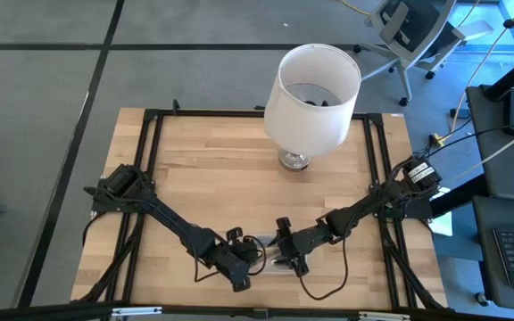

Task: Pick & place school supplies into a supply box
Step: Close the transparent supply box, then return to home position

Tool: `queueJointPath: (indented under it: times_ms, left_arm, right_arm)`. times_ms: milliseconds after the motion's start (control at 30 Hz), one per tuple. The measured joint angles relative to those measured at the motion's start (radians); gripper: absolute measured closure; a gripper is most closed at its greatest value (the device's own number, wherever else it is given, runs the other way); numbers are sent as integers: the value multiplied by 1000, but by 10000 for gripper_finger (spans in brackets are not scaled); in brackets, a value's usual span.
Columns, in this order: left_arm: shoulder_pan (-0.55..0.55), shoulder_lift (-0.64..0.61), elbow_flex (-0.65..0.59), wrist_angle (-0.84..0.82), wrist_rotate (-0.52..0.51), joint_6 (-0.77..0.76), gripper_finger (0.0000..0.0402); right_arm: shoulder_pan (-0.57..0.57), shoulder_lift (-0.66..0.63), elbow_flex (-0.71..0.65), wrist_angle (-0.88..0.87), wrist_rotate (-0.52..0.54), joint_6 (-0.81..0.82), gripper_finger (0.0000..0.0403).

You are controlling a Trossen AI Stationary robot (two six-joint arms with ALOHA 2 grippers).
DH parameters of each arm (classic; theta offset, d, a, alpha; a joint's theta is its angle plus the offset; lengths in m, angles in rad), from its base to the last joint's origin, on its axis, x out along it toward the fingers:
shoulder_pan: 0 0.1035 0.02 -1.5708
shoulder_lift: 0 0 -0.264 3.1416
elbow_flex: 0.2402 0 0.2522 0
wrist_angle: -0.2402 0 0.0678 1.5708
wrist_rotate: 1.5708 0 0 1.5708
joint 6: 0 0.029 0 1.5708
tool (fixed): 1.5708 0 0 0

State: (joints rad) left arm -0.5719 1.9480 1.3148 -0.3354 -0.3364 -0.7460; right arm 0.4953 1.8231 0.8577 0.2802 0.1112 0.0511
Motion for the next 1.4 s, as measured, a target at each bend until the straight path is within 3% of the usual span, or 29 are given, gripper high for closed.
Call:
queueJointPath:
  times_ms: [400,600,667,767,900,1067,1400]
  left_arm:
    - [1,-15,0,-17,-2,27,396]
    - [7,-97,-1,-74,-59,92,398]
    - [7,-135,-1,-116,-69,108,400]
    - [3,-230,-1,-158,-97,148,400]
    - [-23,-377,-1,-164,-241,203,396]
    - [-47,-501,0,-114,-302,170,397]
    - [-39,-583,-1,-136,-240,214,396]
  right_arm:
    - [0,-13,13,13,7,19,138]
    - [0,-73,79,-92,23,-2,138]
    - [0,-109,114,-184,25,59,138]
    - [4,-168,173,-279,27,291,138]
    - [10,-230,243,-254,28,443,138]
    - [10,-238,307,-262,26,326,138]
    - [14,-266,313,-310,30,285,138]
